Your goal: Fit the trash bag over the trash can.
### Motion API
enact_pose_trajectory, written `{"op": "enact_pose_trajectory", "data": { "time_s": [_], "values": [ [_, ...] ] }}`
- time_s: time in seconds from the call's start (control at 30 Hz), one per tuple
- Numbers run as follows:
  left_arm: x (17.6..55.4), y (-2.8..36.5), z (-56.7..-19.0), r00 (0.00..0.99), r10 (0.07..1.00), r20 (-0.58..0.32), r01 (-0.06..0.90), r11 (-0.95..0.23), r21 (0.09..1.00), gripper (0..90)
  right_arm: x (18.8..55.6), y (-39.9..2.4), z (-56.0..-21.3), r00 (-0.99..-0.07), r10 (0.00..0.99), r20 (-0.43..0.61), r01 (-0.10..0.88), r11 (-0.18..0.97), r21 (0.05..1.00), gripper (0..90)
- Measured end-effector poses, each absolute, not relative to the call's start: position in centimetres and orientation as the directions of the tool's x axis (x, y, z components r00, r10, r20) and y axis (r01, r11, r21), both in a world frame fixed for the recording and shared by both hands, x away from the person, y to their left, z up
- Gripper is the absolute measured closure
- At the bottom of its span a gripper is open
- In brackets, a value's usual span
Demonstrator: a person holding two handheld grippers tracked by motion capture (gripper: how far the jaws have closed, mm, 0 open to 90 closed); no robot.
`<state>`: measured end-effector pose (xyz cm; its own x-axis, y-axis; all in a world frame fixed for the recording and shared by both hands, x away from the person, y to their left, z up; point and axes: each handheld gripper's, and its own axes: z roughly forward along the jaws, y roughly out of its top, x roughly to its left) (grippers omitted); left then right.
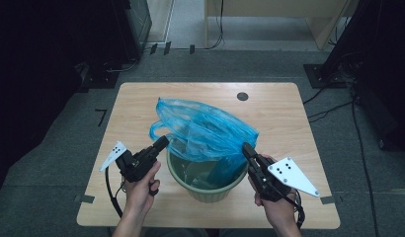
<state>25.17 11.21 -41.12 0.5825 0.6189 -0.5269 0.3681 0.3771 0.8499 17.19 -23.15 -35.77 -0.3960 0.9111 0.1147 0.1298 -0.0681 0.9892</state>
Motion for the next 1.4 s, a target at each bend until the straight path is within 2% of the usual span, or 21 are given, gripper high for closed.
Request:
{"op": "enact_pose_trajectory", "data": {
  "time_s": [0.1,0.2,0.23,0.33,0.4,0.43,0.7,0.93,1.1,1.23,1.27,1.3,1.37,1.4],
  "values": [
    [24.9,11.3,-40.6,0.6,0.617,-0.508,0.346,0.372,0.861,90.0,17.2,-23.1,-35.8,-0.396,0.912,0.11,0.128,-0.063,0.99,89.9],
    [24.6,11.5,-40.1,0.61,0.616,-0.498,0.324,0.38,0.866,90.0,17.2,-23.2,-35.8,-0.399,0.91,0.111,0.124,-0.067,0.99,85.7],
    [24.2,11.6,-39.5,0.621,0.619,-0.481,0.295,0.384,0.875,90.0,17.2,-23.3,-35.6,-0.401,0.909,0.117,0.113,-0.078,0.991,73.5],
    [23.6,11.6,-38.7,0.639,0.624,-0.45,0.26,0.375,0.89,90.0,17.1,-23.5,-35.5,-0.404,0.906,0.129,0.105,-0.094,0.99,68.1],
    [23.0,11.4,-37.9,0.66,0.621,-0.424,0.224,0.375,0.899,90.0,16.8,-23.7,-34.9,-0.401,0.907,0.13,0.085,-0.105,0.991,59.1],
    [22.4,11.1,-37.2,0.678,0.619,-0.396,0.194,0.369,0.909,90.0,16.7,-23.6,-34.6,-0.402,0.907,0.125,0.077,-0.103,0.992,57.5],
    [20.4,9.4,-34.4,0.753,0.572,-0.324,0.119,0.366,0.923,90.0,15.9,-21.4,-32.7,-0.454,0.889,0.066,0.017,-0.066,0.998,54.8],
    [19.5,8.5,-32.6,0.784,0.556,-0.278,0.061,0.376,0.925,90.0,15.7,-19.2,-31.4,-0.512,0.857,0.05,0.005,-0.056,0.998,52.3],
    [19.1,8.4,-31.7,0.793,0.548,-0.265,0.044,0.382,0.923,90.0,15.4,-16.1,-31.5,-0.586,0.809,0.053,0.03,-0.044,0.999,42.9],
    [18.8,8.5,-31.2,0.803,0.535,-0.263,0.039,0.393,0.919,90.0,15.8,-14.3,-31.7,-0.585,0.81,0.039,0.053,-0.01,0.999,43.0],
    [18.4,8.5,-30.9,0.811,0.53,-0.25,0.024,0.396,0.918,90.0,16.1,-14.0,-31.9,-0.572,0.819,0.045,0.076,-0.002,0.997,46.9],
    [18.2,8.5,-30.8,0.814,0.527,-0.244,0.019,0.395,0.918,90.0,16.5,-13.8,-32.1,-0.567,0.822,0.058,0.097,-0.003,0.995,55.1],
    [17.9,8.6,-30.6,0.819,0.526,-0.231,0.006,0.395,0.919,90.0,17.0,-13.7,-32.4,-0.551,0.831,0.077,0.129,-0.007,0.992,77.9],
    [17.9,8.6,-30.6,0.819,0.526,-0.231,0.006,0.395,0.919,90.0,17.0,-13.7,-32.4,-0.551,0.831,0.077,0.129,-0.007,0.992,77.9]
  ]
}}
